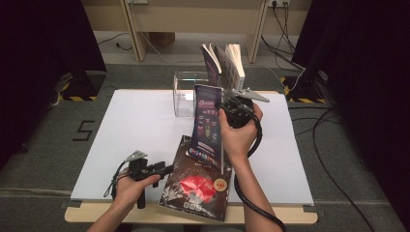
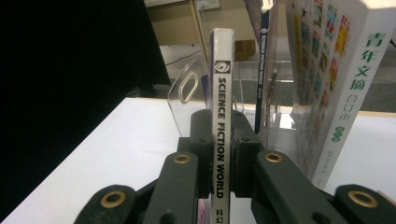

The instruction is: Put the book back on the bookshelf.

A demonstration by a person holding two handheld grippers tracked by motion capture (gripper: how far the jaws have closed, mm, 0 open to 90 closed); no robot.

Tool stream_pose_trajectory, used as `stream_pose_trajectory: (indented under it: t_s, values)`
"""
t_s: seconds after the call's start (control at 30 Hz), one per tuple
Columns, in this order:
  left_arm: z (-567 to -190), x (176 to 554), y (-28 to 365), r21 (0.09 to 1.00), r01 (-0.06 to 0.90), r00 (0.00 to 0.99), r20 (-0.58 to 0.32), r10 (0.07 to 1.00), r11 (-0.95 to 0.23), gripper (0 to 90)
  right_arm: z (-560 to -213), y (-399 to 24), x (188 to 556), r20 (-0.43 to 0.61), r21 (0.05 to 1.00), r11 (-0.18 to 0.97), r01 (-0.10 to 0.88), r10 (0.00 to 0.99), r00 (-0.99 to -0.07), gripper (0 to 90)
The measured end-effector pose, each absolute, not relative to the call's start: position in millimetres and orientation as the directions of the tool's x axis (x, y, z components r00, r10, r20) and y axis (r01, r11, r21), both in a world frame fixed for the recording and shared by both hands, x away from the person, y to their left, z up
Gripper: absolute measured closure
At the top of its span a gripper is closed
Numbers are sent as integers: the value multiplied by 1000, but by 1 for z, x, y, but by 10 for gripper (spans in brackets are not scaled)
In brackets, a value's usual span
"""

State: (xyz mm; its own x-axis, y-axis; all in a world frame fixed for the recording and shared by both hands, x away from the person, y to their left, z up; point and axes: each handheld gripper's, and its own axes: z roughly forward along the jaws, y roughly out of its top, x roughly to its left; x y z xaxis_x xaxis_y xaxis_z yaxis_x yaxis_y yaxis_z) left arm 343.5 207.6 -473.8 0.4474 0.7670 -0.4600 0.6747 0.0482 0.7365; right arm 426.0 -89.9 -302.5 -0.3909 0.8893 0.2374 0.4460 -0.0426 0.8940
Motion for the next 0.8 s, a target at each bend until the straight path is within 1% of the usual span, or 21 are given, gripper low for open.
stream_pose_trajectory:
  t_s: [0.17, 0.33, 0.47, 0.7, 0.8]
  values:
    - [-474, 343, 207, 738, 674, 451, -458, 766, 45, 495, -300, -90, 427, 240, 895, -48, 443, 890, -387, 829]
    - [-474, 344, 207, 740, 671, 452, -455, 768, 44, 495, -295, -87, 429, 211, 913, -39, 406, 897, -389, 829]
    - [-474, 344, 207, 741, 670, 450, -451, 771, 41, 495, -293, -86, 430, 215, 917, -50, 396, 898, -383, 829]
    - [-474, 344, 208, 743, 668, 441, -443, 780, 45, 480, -288, -81, 437, 200, 935, -60, 349, 902, -383, 829]
    - [-474, 345, 209, 744, 666, 439, -445, 781, 49, 480, -288, -80, 441, 209, 934, -70, 349, 901, -379, 829]
